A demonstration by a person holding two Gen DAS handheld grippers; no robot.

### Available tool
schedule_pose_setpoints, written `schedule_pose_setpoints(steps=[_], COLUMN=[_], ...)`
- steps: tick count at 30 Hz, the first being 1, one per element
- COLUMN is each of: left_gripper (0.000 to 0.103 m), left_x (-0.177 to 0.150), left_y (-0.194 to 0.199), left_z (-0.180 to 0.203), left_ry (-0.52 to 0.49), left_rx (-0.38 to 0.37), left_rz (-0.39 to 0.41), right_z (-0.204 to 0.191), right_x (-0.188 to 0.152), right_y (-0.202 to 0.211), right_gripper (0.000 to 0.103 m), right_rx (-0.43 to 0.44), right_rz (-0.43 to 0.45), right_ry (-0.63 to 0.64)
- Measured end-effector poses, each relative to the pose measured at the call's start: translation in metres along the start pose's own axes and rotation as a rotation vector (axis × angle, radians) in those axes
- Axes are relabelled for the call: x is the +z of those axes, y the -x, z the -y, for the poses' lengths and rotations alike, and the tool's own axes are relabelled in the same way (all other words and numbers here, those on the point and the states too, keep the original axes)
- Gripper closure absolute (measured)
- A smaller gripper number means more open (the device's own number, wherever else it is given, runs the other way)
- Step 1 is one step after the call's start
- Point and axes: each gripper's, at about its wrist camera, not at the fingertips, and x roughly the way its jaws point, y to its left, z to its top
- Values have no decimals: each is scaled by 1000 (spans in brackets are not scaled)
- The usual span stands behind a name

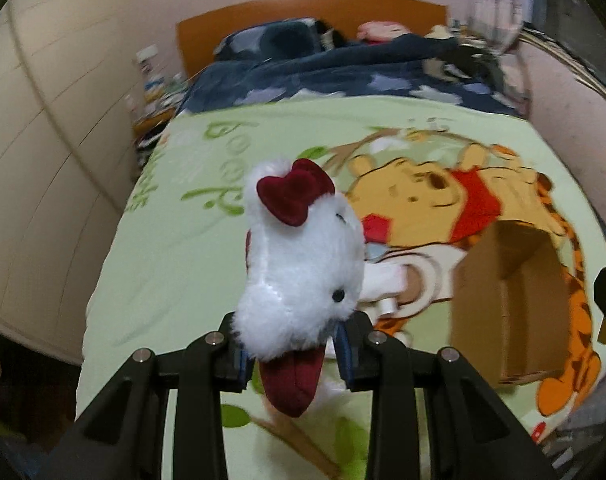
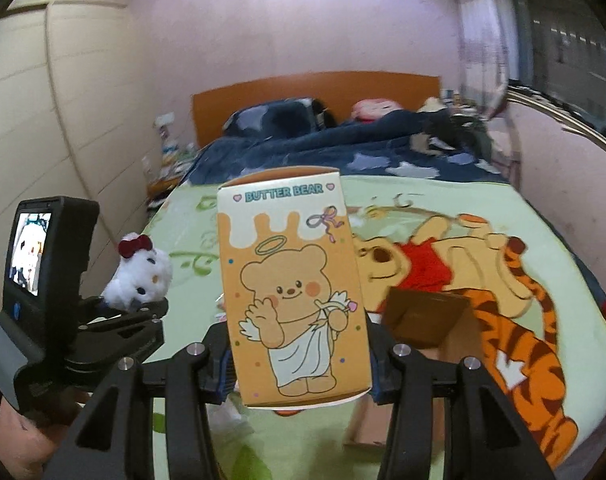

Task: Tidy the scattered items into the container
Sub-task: 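Lift the plush and the Butter Bear box and carry both toward the cardboard box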

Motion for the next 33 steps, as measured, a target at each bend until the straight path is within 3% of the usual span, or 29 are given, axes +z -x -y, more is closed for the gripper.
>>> schedule_pose_setpoints(steps=[5,12,22,33], left_gripper=[70,70,70,70], left_x=[9,4,-1,-14], left_y=[24,45,43,15], left_z=[42,95,141,156], left_ry=[-92,-227,-315,-361], left_rx=[-74,-154,-196,-186], left_rz=[37,58,35,-38], right_z=[36,71,99,115], right_x=[-12,-36,-52,-66], right_y=[42,69,61,34], right_gripper=[54,54,54,54], right_rx=[-69,-151,-191,-194], right_rz=[14,-8,-41,-128], right_ry=[-72,-159,-236,-275])
